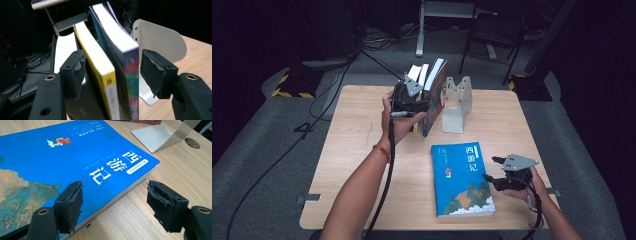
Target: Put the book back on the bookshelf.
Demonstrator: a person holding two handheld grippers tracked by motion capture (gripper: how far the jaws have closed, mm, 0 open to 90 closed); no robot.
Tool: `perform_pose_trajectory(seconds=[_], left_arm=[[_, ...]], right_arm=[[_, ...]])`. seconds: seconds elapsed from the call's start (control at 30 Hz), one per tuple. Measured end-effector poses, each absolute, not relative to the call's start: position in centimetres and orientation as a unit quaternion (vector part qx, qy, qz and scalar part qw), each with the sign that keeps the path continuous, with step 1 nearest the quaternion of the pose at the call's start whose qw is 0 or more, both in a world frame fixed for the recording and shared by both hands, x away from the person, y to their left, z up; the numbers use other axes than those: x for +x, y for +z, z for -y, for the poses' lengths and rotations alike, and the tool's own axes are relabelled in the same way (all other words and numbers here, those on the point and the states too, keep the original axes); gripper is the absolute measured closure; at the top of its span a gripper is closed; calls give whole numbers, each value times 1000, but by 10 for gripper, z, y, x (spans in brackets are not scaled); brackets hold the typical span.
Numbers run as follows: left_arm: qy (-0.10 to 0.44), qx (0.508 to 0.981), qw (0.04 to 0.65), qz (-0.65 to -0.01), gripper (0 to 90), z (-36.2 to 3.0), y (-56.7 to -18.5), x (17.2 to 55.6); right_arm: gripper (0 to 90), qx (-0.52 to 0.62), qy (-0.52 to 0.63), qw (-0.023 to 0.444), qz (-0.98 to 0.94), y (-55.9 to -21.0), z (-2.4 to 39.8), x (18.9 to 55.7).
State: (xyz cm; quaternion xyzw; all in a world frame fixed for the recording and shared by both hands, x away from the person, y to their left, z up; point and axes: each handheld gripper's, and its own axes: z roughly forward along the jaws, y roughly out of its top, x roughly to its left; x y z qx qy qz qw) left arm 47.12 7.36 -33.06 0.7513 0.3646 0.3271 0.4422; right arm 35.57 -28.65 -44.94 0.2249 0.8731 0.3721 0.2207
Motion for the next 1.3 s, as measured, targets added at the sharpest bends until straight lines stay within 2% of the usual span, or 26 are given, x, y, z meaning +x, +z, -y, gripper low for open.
perform_pose_trajectory(seconds=[0.5, 0.67, 0.93, 1.03, 1.17, 1.3], left_arm=[[284, 789, 428, -338, 347, -94, -368, 436], [265, 823, 396, -310, 343, -96, -395, 417], [223, 852, 383, -279, 302, -99, -424, 392], [205, 864, 371, -271, 295, -99, -439, 381], [181, 879, 358, -259, 300, -93, -463, 368], [173, 882, 355, -259, 303, -86, -477, 367]], right_arm=[[279, 233, 372, 218, -871, -447, 290, 354], [272, 239, 370, 218, -871, -446, 296, 353], [272, 251, 366, 209, -871, -449, 311, 342], [282, 251, 361, 195, -877, -452, 319, 335], [350, 236, 351, 163, -891, -455, 327, 323], [375, 219, 336, 138, -906, -459, 326, 313]])
